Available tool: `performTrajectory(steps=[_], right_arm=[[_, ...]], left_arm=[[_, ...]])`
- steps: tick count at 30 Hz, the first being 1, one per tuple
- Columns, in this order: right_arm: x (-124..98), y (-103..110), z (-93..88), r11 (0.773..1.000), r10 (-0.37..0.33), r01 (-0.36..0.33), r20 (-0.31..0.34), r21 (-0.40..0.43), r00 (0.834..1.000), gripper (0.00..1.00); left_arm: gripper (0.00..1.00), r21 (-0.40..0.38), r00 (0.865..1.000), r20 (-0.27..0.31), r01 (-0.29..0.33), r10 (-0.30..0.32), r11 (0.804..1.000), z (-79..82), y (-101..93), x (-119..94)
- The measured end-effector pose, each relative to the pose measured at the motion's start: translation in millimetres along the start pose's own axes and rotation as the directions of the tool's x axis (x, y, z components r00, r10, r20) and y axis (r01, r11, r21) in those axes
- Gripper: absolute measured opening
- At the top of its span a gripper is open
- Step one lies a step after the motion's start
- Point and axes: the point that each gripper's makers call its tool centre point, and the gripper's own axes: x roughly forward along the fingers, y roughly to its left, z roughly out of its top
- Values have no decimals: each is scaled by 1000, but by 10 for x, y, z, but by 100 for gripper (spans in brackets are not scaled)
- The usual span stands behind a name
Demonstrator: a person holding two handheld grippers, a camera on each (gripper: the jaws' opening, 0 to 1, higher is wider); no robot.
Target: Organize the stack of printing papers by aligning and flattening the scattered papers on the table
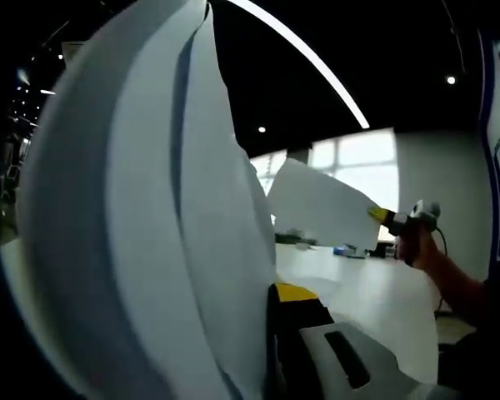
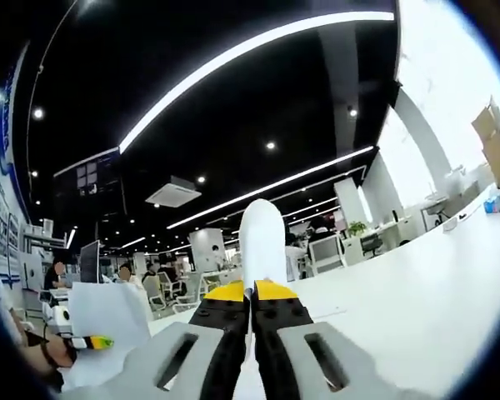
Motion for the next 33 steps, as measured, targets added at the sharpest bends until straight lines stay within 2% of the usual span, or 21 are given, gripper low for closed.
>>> performTrajectory(steps=[16,23,33], right_arm=[[-12,71,58,1000,13,-13,11,6,1000,0],[-15,90,-19,1000,16,-16,-4,14,1000,0],[-21,98,-35,1000,18,-18,-7,17,1000,0]], left_arm=[[7,1,1000,-2,1,-1,1000,-14,-49,4],[7,2,1000,-2,2,-2,1000,-20,-59,4],[7,2,1000,-1,2,-2,1000,-22,-69,3]])
